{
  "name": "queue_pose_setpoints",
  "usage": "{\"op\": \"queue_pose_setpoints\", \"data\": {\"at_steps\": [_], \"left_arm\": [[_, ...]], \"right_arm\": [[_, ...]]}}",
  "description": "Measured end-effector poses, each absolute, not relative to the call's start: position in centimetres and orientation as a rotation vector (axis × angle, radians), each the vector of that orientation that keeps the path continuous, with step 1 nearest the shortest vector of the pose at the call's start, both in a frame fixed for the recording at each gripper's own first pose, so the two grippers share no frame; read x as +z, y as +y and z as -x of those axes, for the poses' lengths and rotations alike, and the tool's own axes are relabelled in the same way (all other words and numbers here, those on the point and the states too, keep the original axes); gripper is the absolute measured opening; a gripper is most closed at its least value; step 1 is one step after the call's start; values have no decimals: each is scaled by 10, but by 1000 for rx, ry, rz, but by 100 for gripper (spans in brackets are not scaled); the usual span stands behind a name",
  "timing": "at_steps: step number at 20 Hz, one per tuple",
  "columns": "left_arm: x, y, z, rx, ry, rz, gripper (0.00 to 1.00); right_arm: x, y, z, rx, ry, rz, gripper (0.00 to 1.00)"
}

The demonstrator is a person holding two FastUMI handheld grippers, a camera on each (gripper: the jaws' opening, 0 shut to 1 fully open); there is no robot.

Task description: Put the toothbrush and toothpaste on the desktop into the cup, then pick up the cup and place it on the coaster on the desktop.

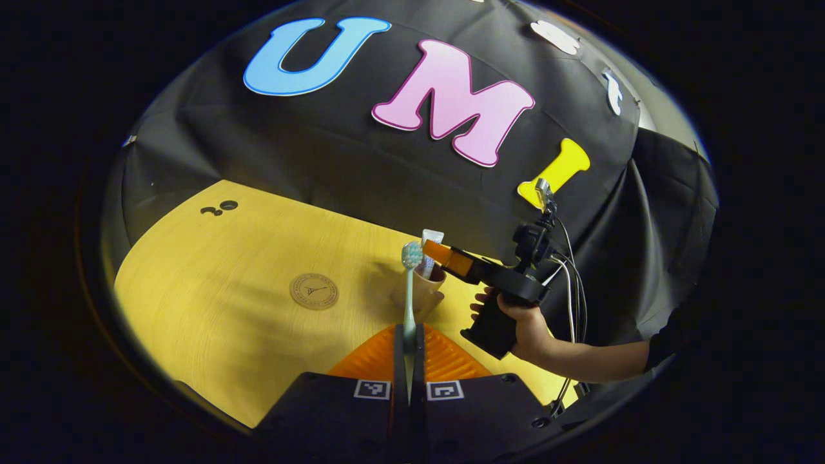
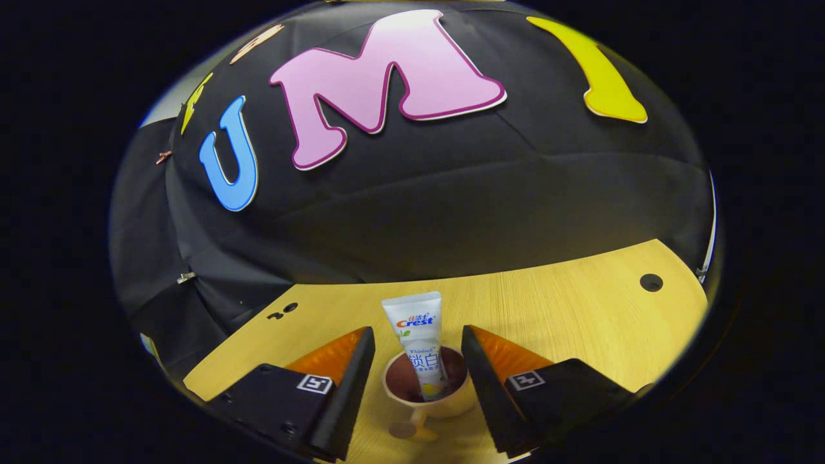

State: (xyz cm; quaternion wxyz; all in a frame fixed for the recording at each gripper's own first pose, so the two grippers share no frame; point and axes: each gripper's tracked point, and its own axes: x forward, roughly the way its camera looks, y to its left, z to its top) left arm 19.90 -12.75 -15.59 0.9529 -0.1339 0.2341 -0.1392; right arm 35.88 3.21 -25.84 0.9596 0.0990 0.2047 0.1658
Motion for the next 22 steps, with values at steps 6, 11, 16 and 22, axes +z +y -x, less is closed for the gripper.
{"op": "queue_pose_setpoints", "data": {"at_steps": [6, 11, 16, 22], "left_arm": [[-117, -162, -247, -352, 335, 252, 6], [-92, -197, -309, -435, 204, 234, 6], [-90, -228, -361, -493, 126, 197, 6], [-107, -239, -412, -487, 9, 179, 6]], "right_arm": [[-260, -31, -330, 248, 460, -177, 98], [-277, -84, -297, 165, 536, -169, 98], [-306, -114, -270, 113, 630, -207, 98], [-305, -148, -251, 96, 650, -124, 98]]}}
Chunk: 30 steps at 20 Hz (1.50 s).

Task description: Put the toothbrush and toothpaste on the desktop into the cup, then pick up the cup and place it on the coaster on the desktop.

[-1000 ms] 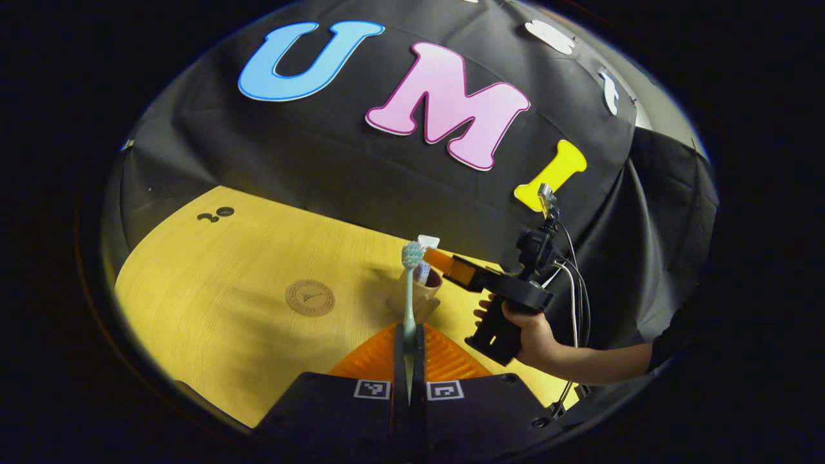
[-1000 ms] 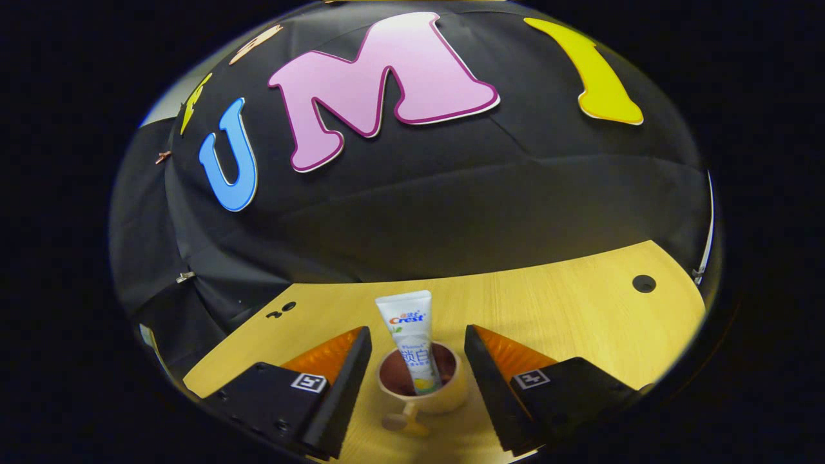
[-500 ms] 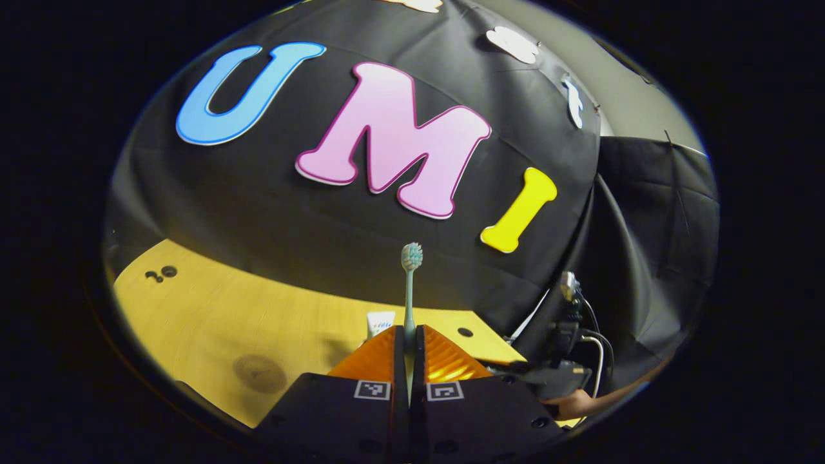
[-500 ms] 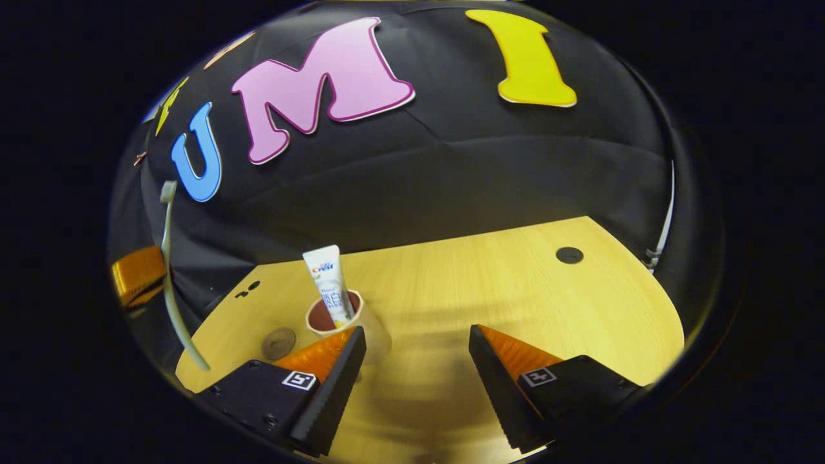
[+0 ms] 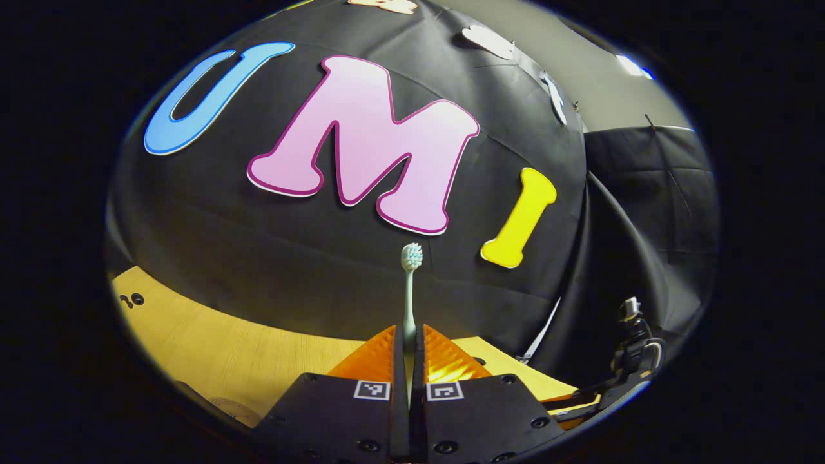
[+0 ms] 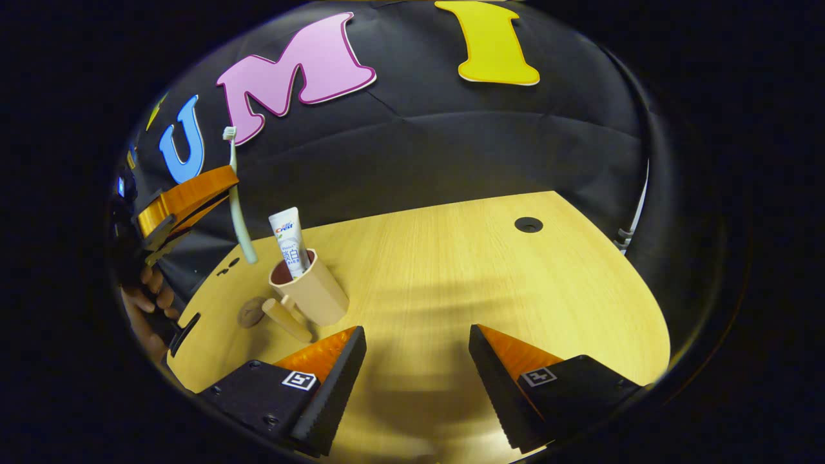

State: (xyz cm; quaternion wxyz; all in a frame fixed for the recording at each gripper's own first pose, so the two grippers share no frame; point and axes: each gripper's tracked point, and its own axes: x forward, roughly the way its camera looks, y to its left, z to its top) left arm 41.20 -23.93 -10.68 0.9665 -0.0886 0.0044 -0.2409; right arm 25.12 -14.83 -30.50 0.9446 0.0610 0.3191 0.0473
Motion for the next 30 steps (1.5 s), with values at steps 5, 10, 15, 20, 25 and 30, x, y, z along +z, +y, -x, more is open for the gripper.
{"op": "queue_pose_setpoints", "data": {"at_steps": [5, 10, 15, 20, 25, 30], "left_arm": [[-143, -248, -432, -481, 5, 172, 6], [-166, -257, -433, -499, 8, 162, 10], [-178, -259, -427, -512, 27, 141, 21], [-167, -253, -409, -526, 12, 116, 74], [-166, -222, -377, -418, 85, 106, 98], [-151, -165, -318, -274, 149, 68, 98]], "right_arm": [[-309, -180, -237, 41, 682, -98, 98], [-317, -176, -228, 55, 704, -84, 98], [-319, -153, -226, 113, 703, -51, 98], [-319, -141, -230, 132, 703, -38, 98], [-304, -123, -241, 151, 696, -94, 98], [-274, -99, -261, 154, 682, -82, 98]]}}
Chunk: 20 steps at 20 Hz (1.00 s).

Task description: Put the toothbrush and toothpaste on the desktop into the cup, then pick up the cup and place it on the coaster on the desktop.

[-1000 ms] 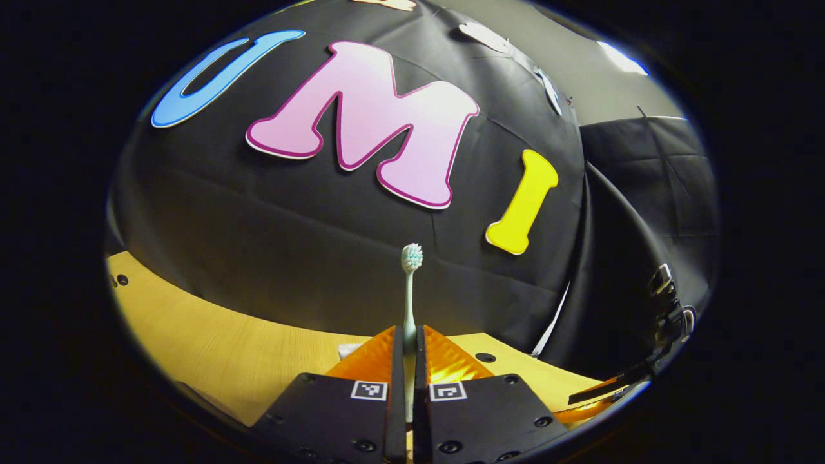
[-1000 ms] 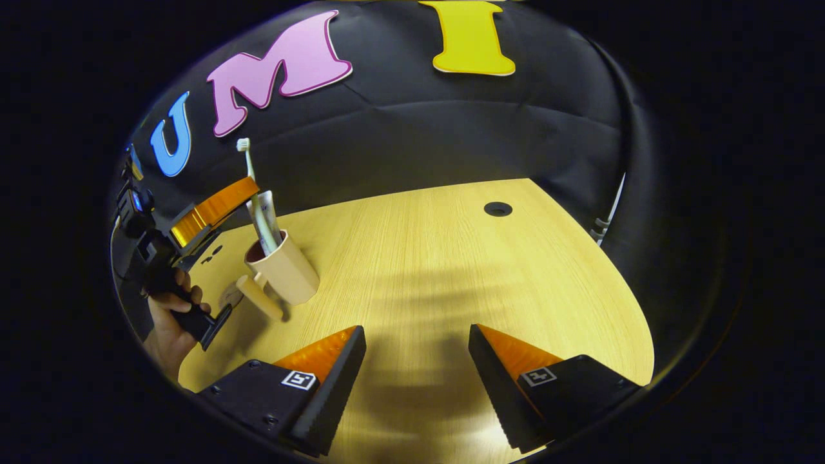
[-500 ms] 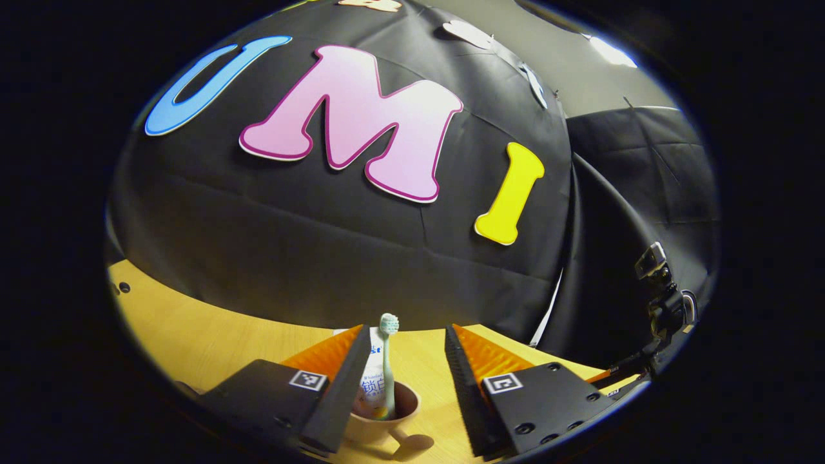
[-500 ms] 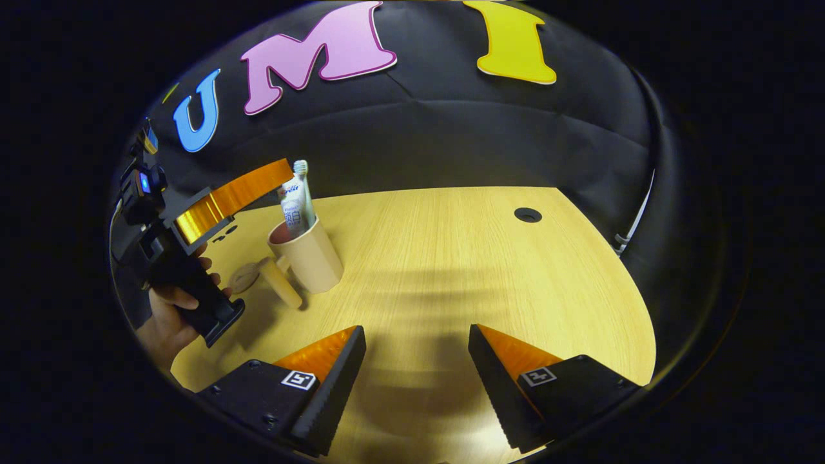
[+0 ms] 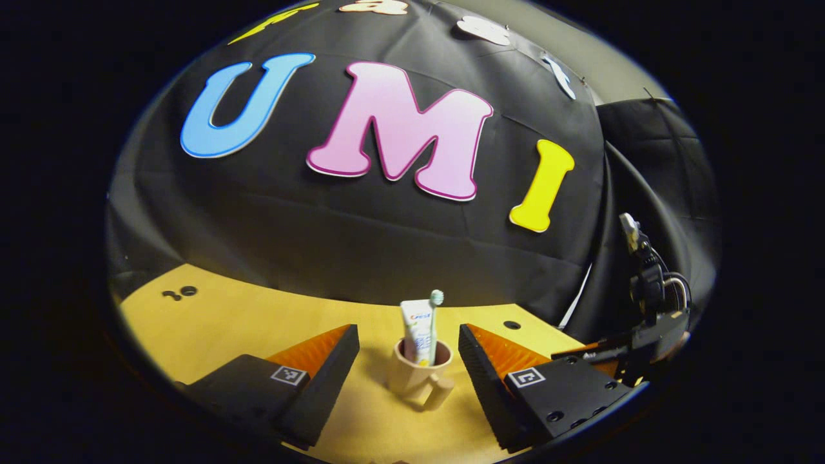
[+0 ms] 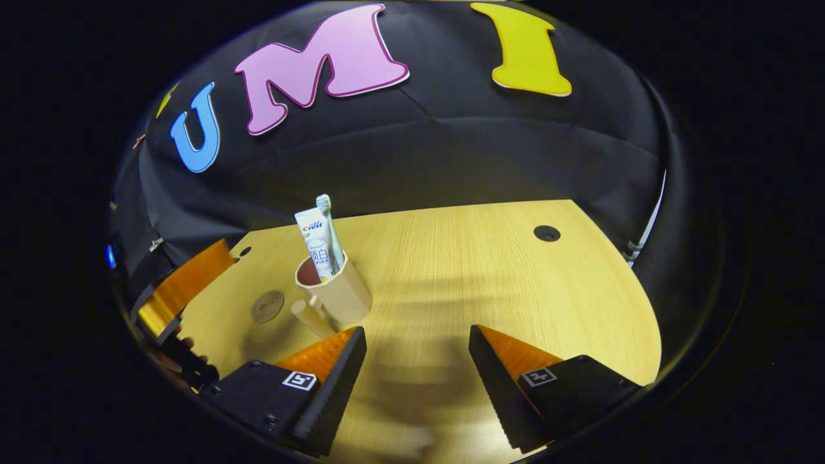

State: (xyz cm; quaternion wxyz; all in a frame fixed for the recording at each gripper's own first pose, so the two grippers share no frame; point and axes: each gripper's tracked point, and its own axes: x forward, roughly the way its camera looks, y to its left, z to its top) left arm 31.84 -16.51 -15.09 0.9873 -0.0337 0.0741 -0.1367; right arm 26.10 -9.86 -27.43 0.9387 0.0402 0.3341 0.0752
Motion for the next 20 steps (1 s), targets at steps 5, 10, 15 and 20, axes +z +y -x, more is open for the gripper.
{"op": "queue_pose_setpoints", "data": {"at_steps": [5, 10, 15, 20], "left_arm": [[-147, -106, -257, -176, 229, 115, 98], [-126, -48, -220, -67, 251, 269, 98], [-110, 27, -179, 33, 222, 382, 98], [-118, 81, -144, 122, 225, 382, 98]], "right_arm": [[-240, -48, -282, 207, 704, -118, 98], [-232, -1, -289, 272, 770, -87, 97], [-275, 20, -285, 278, 954, 33, 98], [-319, 35, -282, 247, 1120, 61, 98]]}}
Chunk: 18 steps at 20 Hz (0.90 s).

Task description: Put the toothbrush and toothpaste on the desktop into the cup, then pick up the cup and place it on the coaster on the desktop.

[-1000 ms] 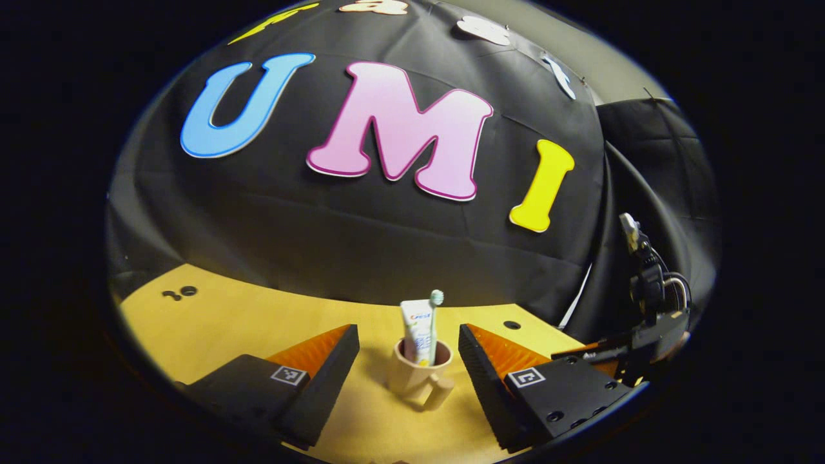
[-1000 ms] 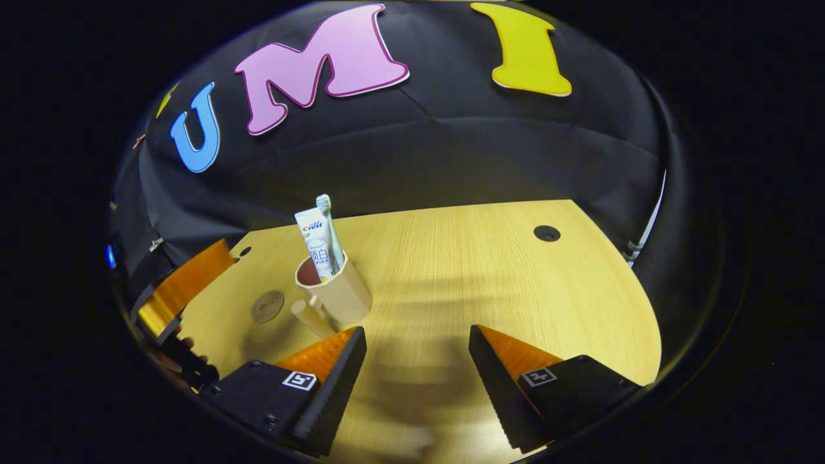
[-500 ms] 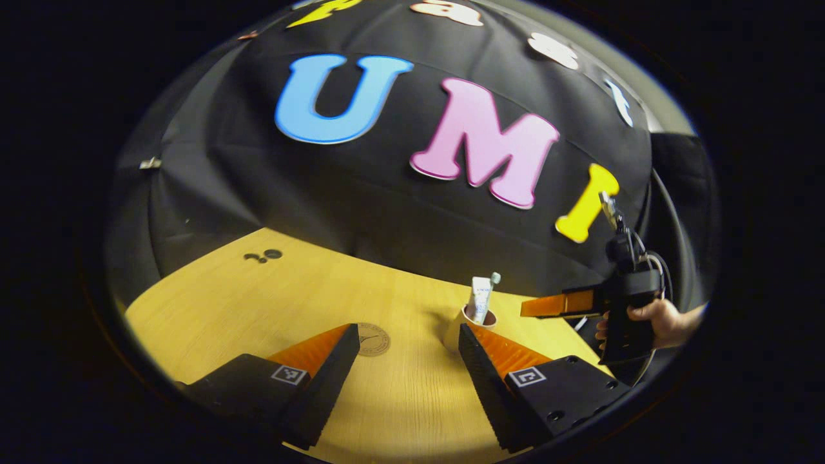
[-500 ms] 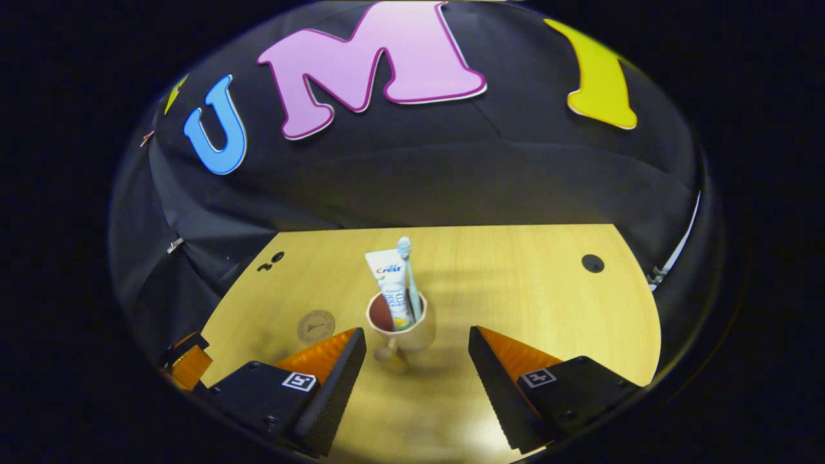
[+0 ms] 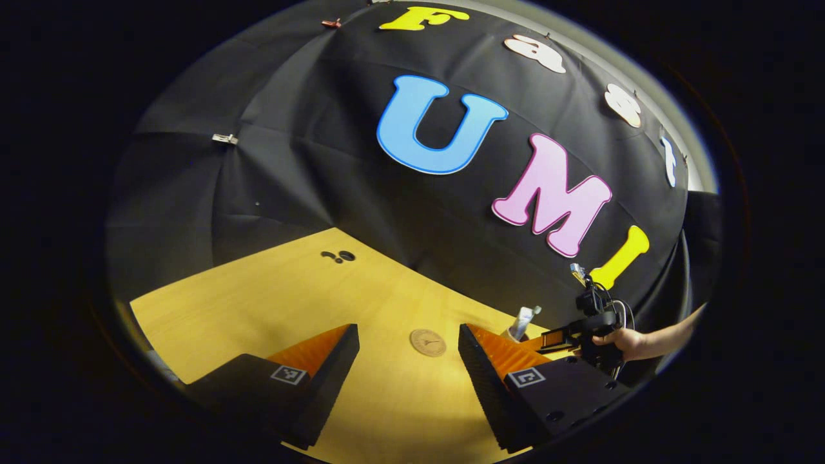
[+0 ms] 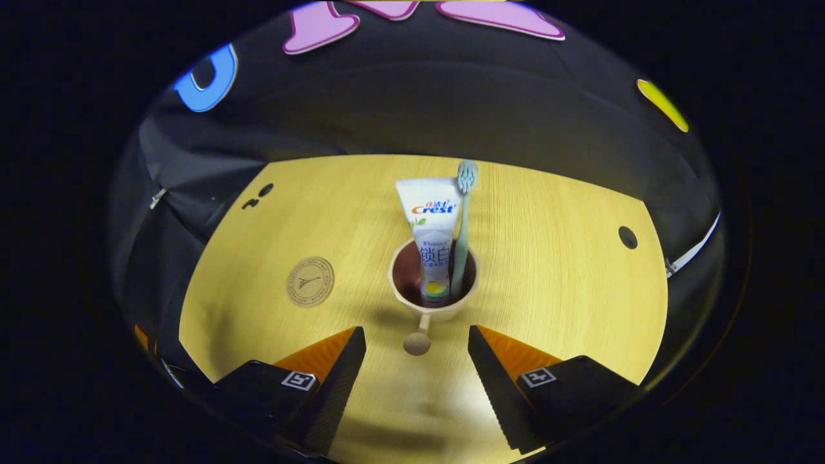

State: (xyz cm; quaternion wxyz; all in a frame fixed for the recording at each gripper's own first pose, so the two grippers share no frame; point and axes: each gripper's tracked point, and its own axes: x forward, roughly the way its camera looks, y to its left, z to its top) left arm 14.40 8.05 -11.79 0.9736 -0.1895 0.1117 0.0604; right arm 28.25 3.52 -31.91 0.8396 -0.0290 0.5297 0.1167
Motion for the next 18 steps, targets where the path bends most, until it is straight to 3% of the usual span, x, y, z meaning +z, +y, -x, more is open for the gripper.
{"op": "queue_pose_setpoints", "data": {"at_steps": [9, 15, 16, 18], "left_arm": [[-164, 89, -116, 129, 358, 347, 98], [-171, 65, -123, 75, 390, 315, 98], [-172, 62, -126, 68, 392, 312, 98], [-172, 56, -128, 57, 399, 307, 98]], "right_arm": [[-359, 40, -298, 184, 1312, 60, 98], [-371, 38, -296, 188, 1371, 89, 92], [-373, 34, -295, 197, 1371, 128, 88], [-374, 37, -292, 219, 1381, 136, 66]]}}
